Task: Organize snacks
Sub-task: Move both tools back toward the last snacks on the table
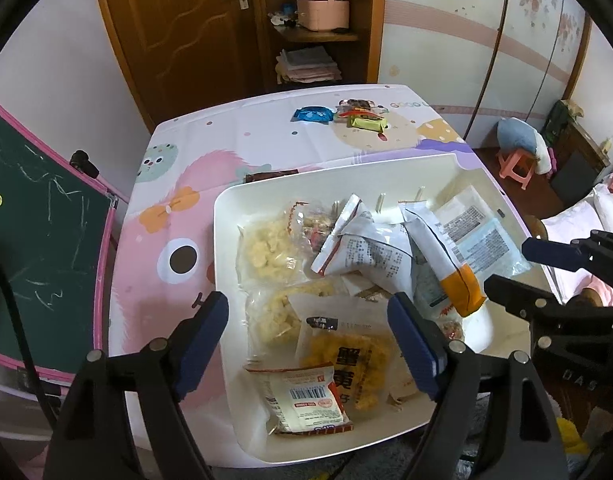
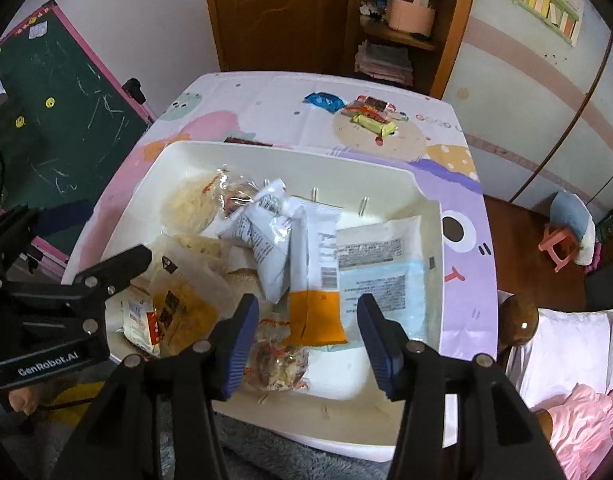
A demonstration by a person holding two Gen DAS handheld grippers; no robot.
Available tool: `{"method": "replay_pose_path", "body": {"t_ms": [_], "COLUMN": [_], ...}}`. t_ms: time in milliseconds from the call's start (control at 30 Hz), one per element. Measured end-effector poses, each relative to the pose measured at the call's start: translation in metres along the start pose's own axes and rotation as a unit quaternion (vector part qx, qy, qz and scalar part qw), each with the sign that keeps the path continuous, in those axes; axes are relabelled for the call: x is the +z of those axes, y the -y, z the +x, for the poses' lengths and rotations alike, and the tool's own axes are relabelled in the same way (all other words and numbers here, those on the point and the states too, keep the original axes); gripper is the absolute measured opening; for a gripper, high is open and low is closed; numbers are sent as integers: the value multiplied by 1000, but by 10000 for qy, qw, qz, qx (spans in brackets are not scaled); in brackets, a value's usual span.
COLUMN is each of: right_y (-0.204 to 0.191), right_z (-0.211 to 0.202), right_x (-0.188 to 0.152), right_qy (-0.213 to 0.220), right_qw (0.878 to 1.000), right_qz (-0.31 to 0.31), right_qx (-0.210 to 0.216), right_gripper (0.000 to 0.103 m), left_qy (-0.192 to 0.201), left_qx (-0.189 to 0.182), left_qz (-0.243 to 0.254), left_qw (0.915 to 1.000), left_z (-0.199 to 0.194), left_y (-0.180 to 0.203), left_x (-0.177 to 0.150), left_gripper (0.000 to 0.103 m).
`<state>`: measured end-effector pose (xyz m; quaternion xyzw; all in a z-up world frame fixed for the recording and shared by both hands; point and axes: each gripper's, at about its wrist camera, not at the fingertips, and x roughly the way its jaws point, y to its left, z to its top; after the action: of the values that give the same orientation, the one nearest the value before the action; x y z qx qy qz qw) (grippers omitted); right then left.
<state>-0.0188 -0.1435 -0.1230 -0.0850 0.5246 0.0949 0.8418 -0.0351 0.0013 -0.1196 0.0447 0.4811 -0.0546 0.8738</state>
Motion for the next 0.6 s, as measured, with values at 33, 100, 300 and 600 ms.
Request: {"method": "replay_pose_path", "body": {"t_ms": [33, 100, 300, 600], "right_y": [-1, -2, -3, -1], "right_z": [1, 1, 2, 7], "right_x": [0, -1, -1, 0], "right_qy": [-9, -6, 13, -56], "right_qw": [10000, 10000, 10000, 9999], "right_qz": [-14, -31, -37, -17], "right_qx": [-9, 13, 54, 114], "right_gripper": [52, 52, 52, 52], "left_qy": [-13, -28, -48, -222], "left_qx": [-2, 3, 41, 58], "left_qz": [-2, -2, 1, -28], "left_qw": [10000, 10000, 10000, 9997], "left_z": [1, 2, 5, 15], "left_y": [0, 0, 0, 0], "left_x": [0, 0, 1, 1], "left_gripper": [81, 81, 81, 81]}}
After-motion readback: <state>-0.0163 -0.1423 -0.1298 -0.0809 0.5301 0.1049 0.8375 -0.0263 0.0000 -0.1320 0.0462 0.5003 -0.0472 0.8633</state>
